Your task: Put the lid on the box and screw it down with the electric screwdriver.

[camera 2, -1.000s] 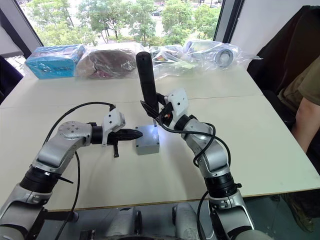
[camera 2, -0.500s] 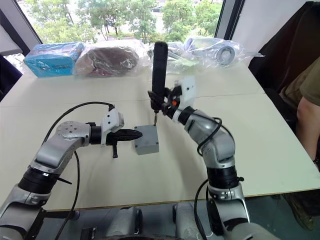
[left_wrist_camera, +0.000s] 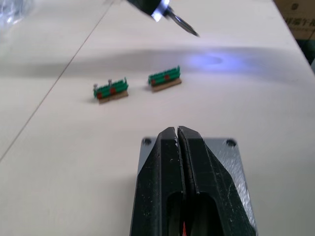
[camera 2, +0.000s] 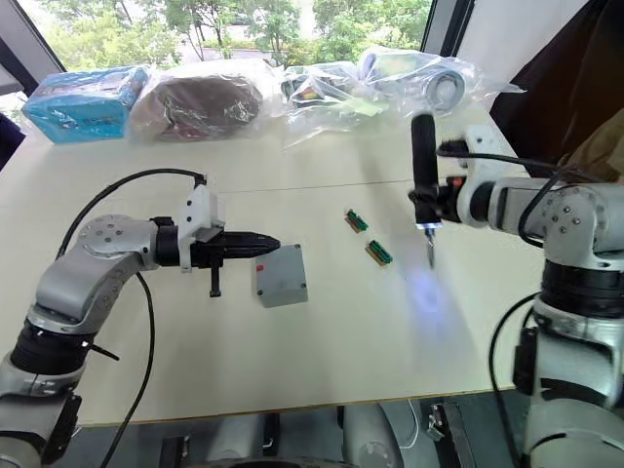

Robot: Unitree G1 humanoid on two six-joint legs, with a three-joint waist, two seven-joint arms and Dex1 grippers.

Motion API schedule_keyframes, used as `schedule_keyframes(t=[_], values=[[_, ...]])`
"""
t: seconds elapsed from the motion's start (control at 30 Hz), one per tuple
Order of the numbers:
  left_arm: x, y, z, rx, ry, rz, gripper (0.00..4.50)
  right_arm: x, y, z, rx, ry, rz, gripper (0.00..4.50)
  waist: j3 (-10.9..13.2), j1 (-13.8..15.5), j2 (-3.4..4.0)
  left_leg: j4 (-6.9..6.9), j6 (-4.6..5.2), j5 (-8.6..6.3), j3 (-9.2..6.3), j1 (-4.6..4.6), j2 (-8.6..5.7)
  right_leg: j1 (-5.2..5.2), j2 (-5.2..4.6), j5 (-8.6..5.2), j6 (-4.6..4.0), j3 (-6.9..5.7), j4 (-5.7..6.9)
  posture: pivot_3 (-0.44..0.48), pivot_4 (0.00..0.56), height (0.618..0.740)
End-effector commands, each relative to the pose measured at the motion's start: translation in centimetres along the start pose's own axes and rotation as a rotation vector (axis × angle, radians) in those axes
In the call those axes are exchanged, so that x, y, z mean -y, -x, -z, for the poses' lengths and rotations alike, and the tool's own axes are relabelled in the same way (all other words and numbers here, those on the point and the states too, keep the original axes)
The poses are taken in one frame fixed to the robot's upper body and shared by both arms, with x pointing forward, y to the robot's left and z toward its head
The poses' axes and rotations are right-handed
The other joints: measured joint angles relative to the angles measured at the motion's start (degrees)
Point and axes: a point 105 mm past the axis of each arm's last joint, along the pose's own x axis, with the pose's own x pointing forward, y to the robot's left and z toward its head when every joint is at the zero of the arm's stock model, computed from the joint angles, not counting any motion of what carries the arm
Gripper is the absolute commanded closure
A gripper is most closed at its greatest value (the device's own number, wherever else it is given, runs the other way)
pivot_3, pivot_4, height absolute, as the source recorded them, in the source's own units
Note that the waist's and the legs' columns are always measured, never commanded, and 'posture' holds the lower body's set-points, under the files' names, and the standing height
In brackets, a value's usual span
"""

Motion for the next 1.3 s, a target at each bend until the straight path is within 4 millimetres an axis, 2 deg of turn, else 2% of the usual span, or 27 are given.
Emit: schedule_keyframes(t=[0.03, 0.17, 0.33, 0.37, 0.47, 0.57, 0.6, 0.67, 0.77, 0.83, 0.87, 0.93, 1.07, 1.17, 1.2, 1.23, 1.3], values=[[0.1, 0.9, -2.6, 0.063, -0.052, -0.001, 4.5, 0.9, 0.1, 1.2, -0.115, 0.046, 0.022, 2.61, 0.1, 0.1, 0.01, 0.0, 0.0, 0.0, 0.0, 0.0, 0.0, 0.0, 0.0, 0.0, 0.0, 0.0, -0.01, 0.0, 0.15, 0.74], [0.3, 1.1, -3.2, 0.07, -0.053, -0.004, 4.5, 1.5, -1.0, 2.5, -0.214, 0.061, 0.046, 2.61, 0.1, 0.1, 0.0, 0.05, 0.0, 0.0, 0.0, 0.0, 0.0, 0.01, 0.02, 0.0, 0.01, 0.0, -0.03, 0.0, 0.15, 0.74], [0.6, 1.5, -3.2, 0.053, -0.041, -0.011, 4.5, 1.3, -2.3, 3.7, -0.309, 0.059, 0.054, 2.61, 0.1, 0.2, -0.01, 0.17, -0.01, 0.0, -0.01, -0.02, -0.01, 0.04, 0.02, 0.02, 0.03, 0.01, -0.03, 0.0, 0.15, 0.74], [0.6, 1.6, -3.1, 0.046, -0.037, -0.016, 4.5, 1.3, -2.5, 3.7, -0.311, 0.075, 0.06, 2.16, 0.1, 0.2, -0.01, 0.2, -0.01, 0.0, -0.02, -0.02, -0.01, 0.06, 0.02, 0.02, 0.03, 0.0, -0.03, 0.0, 0.15, 0.74], [0.2, 2.1, -2.7, 0.028, -0.026, -0.057, 4.5, 1.2, -2.6, 3.6, -0.302, 0.092, 0.043, 1.29, 0.1, 0.2, -0.01, 0.24, -0.01, 0.0, -0.02, -0.01, -0.01, 0.09, 0.02, 0.03, 0.04, 0.0, -0.02, 0.0, 0.15, 0.74], [0.0, 2.8, -2.2, 0.006, 0.005, -0.101, 4.5, 1.0, -1.7, 1.3, -0.198, 0.206, 0.047, 0.26, 0.1, 0.2, -0.01, 0.31, -0.01, 0.01, -0.01, -0.02, -0.01, 0.12, 0.01, 0.06, 0.08, 0.0, -0.02, 0.0, 0.15, 0.74], [0.0, 3.0, -1.9, -0.006, 0.015, -0.111, 4.5, 0.6, -1.2, 0.2, -0.14, 0.283, 0.035, 0.06, 0.1, 0.2, 0.01, 0.31, -0.01, 0.0, -0.01, -0.02, -0.01, 0.11, 0.01, 0.07, 0.09, 0.0, -0.02, 0.0, 0.15, 0.74], [-0.3, 3.4, -0.8, -0.045, 0.031, -0.141, 4.5, -0.9, -0.3, -1.9, -0.006, 0.496, -0.007, 0.06, 0.2, 0.2, 0.06, 0.3, -0.01, 0.0, 0.0, -0.02, -0.01, 0.1, 0.01, 0.07, 0.1, 0.01, -0.02, 0.0, 0.15, 0.74], [-1.0, 3.9, 0.9, -0.101, 0.049, -0.193, 4.5, -3.4, 0.7, -2.6, 0.077, 0.607, -0.125, 0.06, 0.1, 0.2, 0.03, 0.26, -0.01, 0.0, -0.02, 0.0, 0.0, 0.09, 0.02, 0.06, 0.11, -0.01, -0.02, 0.0, 0.15, 0.74], [-0.9, 3.9, 2.6, -0.135, 0.083, -0.198, 4.5, -6.3, 1.1, -2.9, 0.167, 0.651, -0.247, 0.06, 0.1, 0.2, -0.02, 0.27, -0.01, 0.0, -0.05, 0.02, 0.03, 0.1, 0.08, 0.06, 0.11, -0.02, -0.01, 0.0, 0.15, 0.74], [-0.7, 3.8, 3.6, -0.154, 0.103, -0.192, 4.5, -7.8, 1.0, -2.4, 0.193, 0.66, -0.316, 0.53, 0.1, 0.1, -0.02, 0.28, -0.01, 0.0, -0.04, 0.03, 0.03, 0.11, 0.07, 0.07, 0.1, -0.02, 0.01, 0.0, 0.15, 0.74], [-0.4, 3.7, 4.9, -0.183, 0.12, -0.18, 4.5, -9.6, 0.6, -1.2, 0.214, 0.678, -0.396, 1.12, 0.1, 0.2, -0.02, 0.31, -0.01, 0.01, -0.03, 0.08, 0.03, 0.15, 0.06, 0.07, 0.1, 0.0, 0.07, 0.0, 0.15, 0.74], [-0.1, 3.0, 6.8, -0.225, 0.12, -0.152, 4.5, -12.0, -0.9, 2.1, 0.2, 0.67, -0.496, 2.75, 0.1, 0.8, -0.04, 0.53, -0.02, 0.01, -0.06, 0.0, 0.02, 0.15, 0.03, 0.07, 0.09, -0.04, 0.21, 0.0, 0.15, 0.74], [-0.1, 2.4, 7.4, -0.219, 0.127, -0.15, 4.5, -13.2, -1.8, 4.3, 0.177, 0.674, -0.541, 3.69, 0.1, 1.1, -0.07, 0.9, -0.02, 0.01, -0.01, -0.08, -0.01, 0.16, -0.03, 0.06, 0.09, -0.02, 0.42, 0.0, 0.15, 0.74], [-0.1, 2.2, 7.6, -0.221, 0.123, -0.145, 4.5, -13.6, -2.0, 5.0, 0.166, 0.673, -0.556, 4.21, 0.1, 1.1, -0.07, 1.0, -0.02, 0.01, -0.01, -0.04, -0.02, 0.23, -0.05, 0.06, 0.08, -0.02, 0.47, 0.0, 0.15, 0.74], [-0.1, 2.0, 7.7, -0.22, 0.12, -0.139, 4.5, -13.9, -2.2, 5.5, 0.157, 0.675, -0.568, 4.45, 0.1, 1.2, -0.08, 1.03, -0.02, 0.01, -0.01, -0.04, -0.03, 0.24, -0.05, 0.06, 0.07, -0.01, 0.49, 0.0, 0.15, 0.74], [-0.1, 1.5, 7.7, -0.211, 0.121, -0.131, 4.5, -14.5, -2.5, 6.4, 0.14, 0.677, -0.594, 4.45, 0.1, 1.5, -0.08, 1.07, -0.02, 0.01, -0.01, 0.01, -0.03, 0.24, -0.04, 0.08, 0.0, -0.01, 0.63, 0.0, 0.15, 0.74]])
